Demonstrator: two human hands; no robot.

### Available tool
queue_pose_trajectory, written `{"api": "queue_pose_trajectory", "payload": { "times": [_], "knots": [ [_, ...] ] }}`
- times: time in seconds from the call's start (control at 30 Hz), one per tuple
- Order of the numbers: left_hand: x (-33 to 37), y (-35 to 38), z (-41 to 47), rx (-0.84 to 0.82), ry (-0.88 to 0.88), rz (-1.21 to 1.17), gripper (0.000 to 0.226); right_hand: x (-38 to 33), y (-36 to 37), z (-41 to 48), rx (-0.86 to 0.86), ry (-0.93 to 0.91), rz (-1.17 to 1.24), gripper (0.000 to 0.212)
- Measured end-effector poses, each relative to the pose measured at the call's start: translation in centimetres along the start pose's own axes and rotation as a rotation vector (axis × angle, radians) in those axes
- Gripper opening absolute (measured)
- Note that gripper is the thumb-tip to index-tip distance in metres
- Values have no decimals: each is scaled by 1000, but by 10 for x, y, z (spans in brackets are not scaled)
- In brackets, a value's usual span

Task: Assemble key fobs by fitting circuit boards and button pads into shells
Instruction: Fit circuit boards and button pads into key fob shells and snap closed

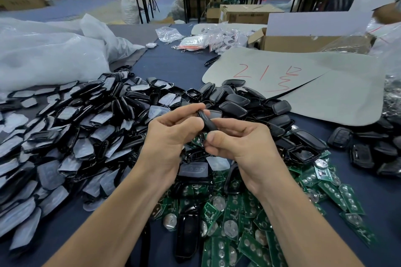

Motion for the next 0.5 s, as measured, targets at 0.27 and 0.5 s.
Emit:
{"api": "queue_pose_trajectory", "payload": {
  "times": [0.27,0.5],
  "knots": [
    [-5,4,0,48,-45,-14,37,-6,-4,-1,80,-80,-307,41],
    [-5,5,-1,117,-12,84,48,-11,-4,-2,85,-80,-476,48]
  ]
}}
Point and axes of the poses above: each hand's wrist, its own z-axis towards the middle knuckle, its own y-axis out of the palm, x = y × z, the point moved 7 cm from there along z, towards the middle knuckle, and after that the axes turned 13 degrees about -x, right-handed, at the moved point
